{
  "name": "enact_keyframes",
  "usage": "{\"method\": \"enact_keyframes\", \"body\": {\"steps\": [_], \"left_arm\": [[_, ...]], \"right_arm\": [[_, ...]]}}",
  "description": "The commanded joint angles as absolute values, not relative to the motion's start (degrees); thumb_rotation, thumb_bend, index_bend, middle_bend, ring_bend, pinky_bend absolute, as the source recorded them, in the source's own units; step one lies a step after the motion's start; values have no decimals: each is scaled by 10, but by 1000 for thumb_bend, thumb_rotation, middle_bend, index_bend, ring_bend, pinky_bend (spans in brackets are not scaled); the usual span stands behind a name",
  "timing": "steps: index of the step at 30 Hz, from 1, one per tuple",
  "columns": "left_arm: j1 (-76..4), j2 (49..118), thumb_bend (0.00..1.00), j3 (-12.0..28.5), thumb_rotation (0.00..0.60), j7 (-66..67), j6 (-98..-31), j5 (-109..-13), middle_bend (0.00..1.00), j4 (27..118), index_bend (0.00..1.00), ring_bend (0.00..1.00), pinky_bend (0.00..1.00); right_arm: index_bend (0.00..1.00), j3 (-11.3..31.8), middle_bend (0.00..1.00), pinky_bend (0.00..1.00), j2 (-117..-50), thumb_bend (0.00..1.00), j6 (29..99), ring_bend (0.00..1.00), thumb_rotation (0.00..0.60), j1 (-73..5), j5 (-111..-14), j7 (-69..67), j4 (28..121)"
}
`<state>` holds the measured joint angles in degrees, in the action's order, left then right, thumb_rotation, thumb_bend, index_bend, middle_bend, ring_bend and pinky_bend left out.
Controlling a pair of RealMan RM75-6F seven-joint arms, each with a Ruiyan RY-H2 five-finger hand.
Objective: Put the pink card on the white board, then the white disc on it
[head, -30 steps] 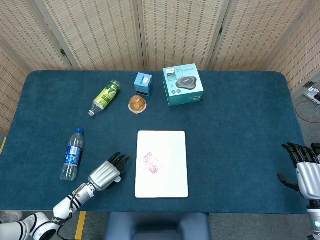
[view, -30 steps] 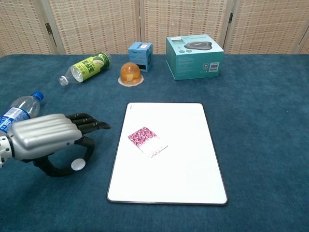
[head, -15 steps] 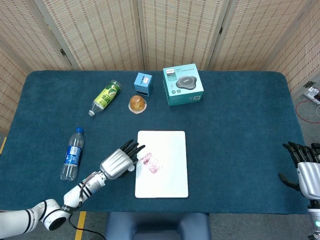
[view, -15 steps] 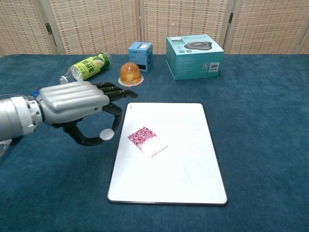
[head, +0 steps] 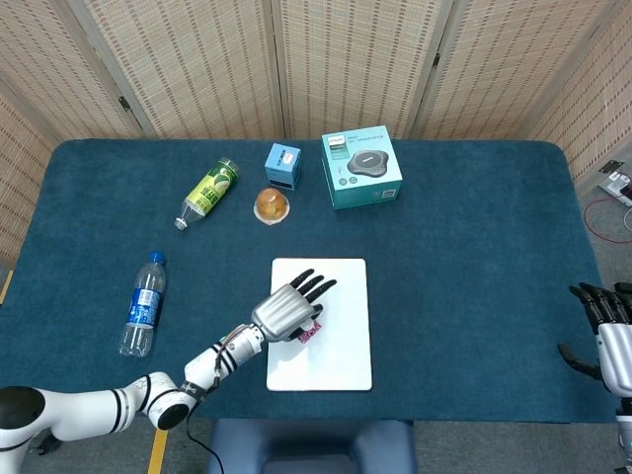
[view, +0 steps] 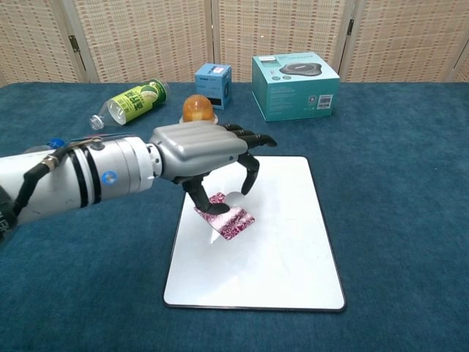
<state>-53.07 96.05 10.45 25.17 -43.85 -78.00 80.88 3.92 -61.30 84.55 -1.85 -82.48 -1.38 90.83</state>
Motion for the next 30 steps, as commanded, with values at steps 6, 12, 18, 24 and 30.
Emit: {"method": "enact_keyframes", "body": {"steps": [6,12,18,24,30], "left_arm": [[-551,984,415,107,600,288,-423,-736,0,784,497,0,0],[-552,987,415,97,600,303,-425,-706,0,769,495,0,0],[-552,981,414,84,600,314,-424,-687,0,768,478,0,0],[-547,968,366,79,600,311,-432,-671,0,792,195,0,0],[-536,940,356,84,600,289,-453,-662,0,834,33,0,0]], "right_arm": [[141,39,158,110,-615,252,844,117,600,-17,-822,-21,902],[141,39,158,110,-616,251,843,117,600,-16,-822,-25,898],[141,40,158,110,-616,252,844,115,600,-17,-825,-24,899],[141,40,158,110,-615,251,846,114,600,-16,-826,-23,902],[142,41,158,110,-615,251,846,114,600,-17,-828,-24,903]]}}
